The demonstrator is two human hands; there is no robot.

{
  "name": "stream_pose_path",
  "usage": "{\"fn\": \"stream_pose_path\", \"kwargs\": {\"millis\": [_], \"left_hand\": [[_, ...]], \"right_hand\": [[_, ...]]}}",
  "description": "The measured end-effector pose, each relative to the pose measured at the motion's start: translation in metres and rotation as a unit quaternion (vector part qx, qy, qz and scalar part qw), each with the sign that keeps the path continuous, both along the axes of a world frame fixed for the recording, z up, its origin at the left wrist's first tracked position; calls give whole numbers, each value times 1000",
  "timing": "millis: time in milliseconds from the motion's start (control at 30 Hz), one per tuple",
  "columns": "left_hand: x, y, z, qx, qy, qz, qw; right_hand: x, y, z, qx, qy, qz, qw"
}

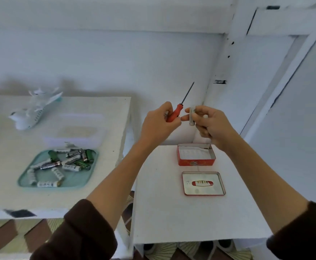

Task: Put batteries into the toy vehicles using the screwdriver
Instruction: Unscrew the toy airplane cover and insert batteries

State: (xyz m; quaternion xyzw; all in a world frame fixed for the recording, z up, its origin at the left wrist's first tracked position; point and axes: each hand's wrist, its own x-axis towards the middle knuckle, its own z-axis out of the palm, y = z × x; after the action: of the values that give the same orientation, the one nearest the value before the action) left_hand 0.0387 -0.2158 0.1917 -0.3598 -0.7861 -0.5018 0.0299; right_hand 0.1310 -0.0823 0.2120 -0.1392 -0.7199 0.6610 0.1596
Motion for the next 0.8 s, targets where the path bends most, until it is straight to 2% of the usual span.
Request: {"fn": "stream_pose_path", "kwargs": {"millis": [233,333,400,567,667,800], "left_hand": [[-91,-128,12,-5,-22,-22,999],[-131,-184,18,-27,-37,-38,998],[-155,-214,21,-40,-63,-53,996],[-185,-254,15,-59,-102,-82,990],[-192,-264,11,-50,-108,-98,988],[-198,-276,7,-64,-121,-113,984]], "right_hand": [[-81,-107,7,133,-3,31,991],[-112,-151,7,222,-39,58,972],[-123,-175,11,244,-77,102,961],[-141,-231,2,334,-187,252,889],[-155,-260,-17,418,-199,269,845],[-166,-283,-31,464,-206,266,819]]}}
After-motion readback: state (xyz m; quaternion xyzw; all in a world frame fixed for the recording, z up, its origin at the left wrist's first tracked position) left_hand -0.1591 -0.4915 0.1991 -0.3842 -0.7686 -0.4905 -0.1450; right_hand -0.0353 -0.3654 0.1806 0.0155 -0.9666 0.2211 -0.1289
